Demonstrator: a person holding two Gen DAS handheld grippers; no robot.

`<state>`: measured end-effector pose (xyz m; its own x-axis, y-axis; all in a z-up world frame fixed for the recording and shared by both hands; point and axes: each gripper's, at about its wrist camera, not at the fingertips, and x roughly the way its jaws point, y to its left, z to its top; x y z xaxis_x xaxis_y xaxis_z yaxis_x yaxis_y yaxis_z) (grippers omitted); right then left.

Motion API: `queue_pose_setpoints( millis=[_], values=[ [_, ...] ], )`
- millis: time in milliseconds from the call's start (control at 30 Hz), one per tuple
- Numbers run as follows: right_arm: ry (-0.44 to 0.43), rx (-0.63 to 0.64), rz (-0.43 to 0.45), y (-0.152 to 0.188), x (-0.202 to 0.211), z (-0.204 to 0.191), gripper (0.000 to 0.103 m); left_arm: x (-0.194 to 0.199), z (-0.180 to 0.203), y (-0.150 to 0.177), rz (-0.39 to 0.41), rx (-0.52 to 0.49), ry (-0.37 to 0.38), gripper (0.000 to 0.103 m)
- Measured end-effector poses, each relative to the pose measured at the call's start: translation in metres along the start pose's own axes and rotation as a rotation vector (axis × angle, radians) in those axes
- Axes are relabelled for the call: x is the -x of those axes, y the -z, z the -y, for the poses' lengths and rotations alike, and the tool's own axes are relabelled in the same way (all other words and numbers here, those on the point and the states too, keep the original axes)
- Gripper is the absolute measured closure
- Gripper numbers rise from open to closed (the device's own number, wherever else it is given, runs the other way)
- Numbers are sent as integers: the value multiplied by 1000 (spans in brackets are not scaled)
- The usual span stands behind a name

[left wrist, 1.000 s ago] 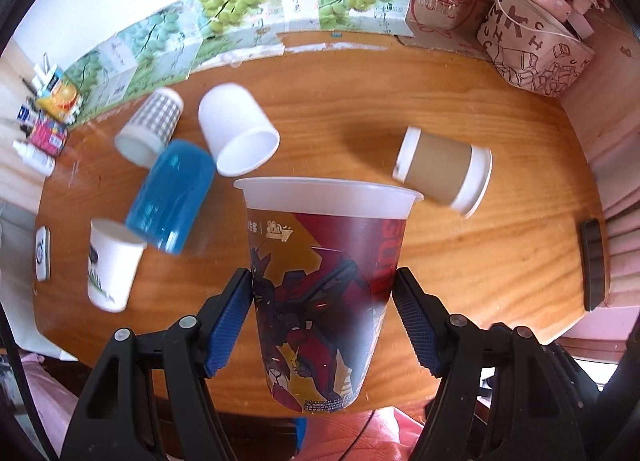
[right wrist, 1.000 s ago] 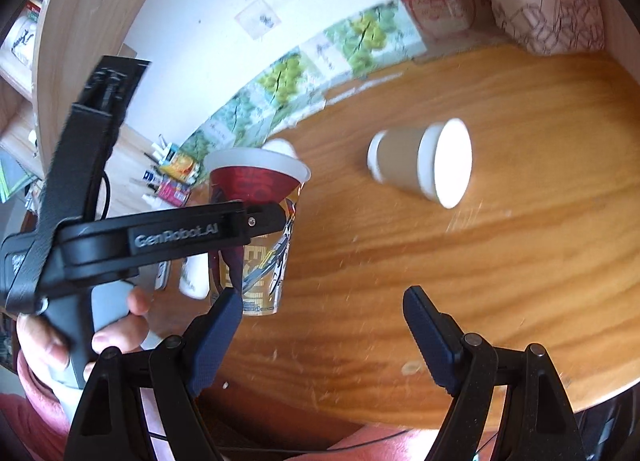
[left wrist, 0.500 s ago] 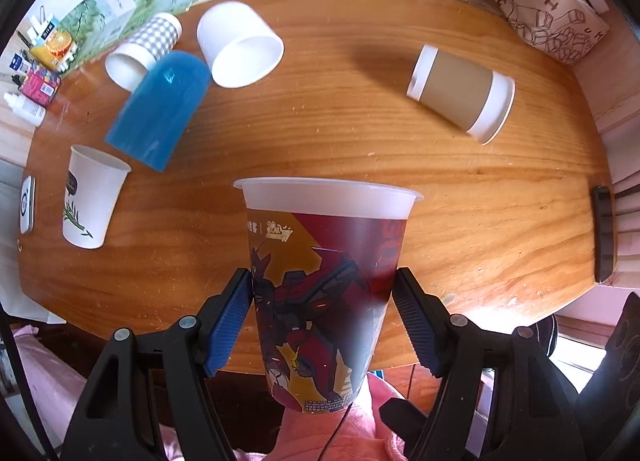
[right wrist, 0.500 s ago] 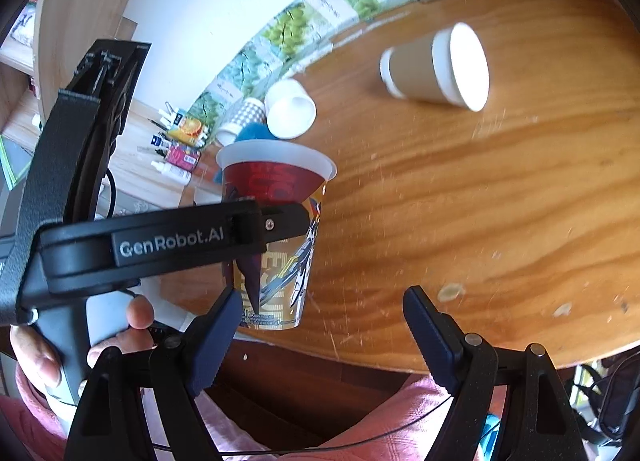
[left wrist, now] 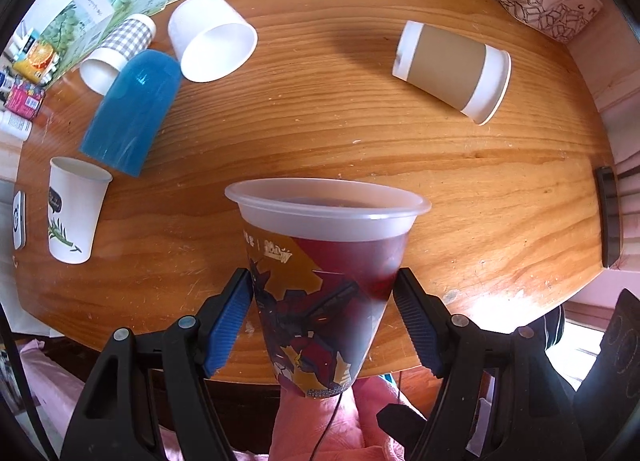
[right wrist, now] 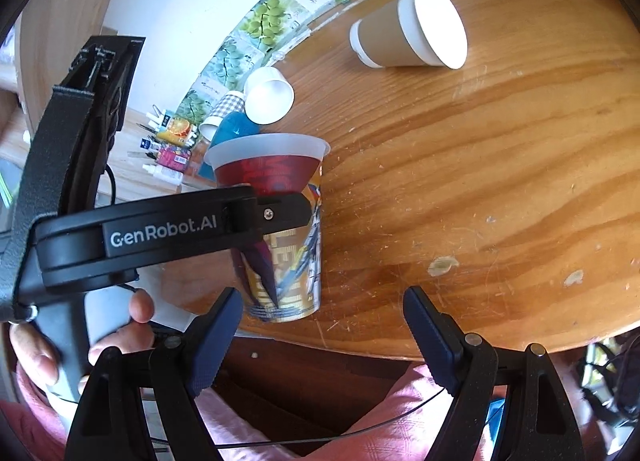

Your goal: Flip cup upright

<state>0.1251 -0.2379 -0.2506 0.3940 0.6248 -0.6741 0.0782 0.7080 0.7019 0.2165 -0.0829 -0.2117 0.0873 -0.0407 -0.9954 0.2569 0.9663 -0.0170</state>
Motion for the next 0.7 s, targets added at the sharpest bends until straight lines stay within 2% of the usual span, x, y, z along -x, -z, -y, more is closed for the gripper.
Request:
queue_pose_setpoints(
  millis=[167,267,367,533,700],
  values=[
    [12,-7,5,-1,-1,2,20,0,3,-2,-11,-1,5,25],
    [60,41,14,-2,-4,-2,20,1,0,-5,-10,0,2,22],
    [68,61,8,-3,-9,-3,20,5,-3,-6,3,-1,12,22],
    [56,54,15,-8,-14,-2,20,21,-11,-9,34,-8,48,22],
    [48,59,28,-16,-18,-6,20,38,-17,-7,90,-56,34,22]
  ],
)
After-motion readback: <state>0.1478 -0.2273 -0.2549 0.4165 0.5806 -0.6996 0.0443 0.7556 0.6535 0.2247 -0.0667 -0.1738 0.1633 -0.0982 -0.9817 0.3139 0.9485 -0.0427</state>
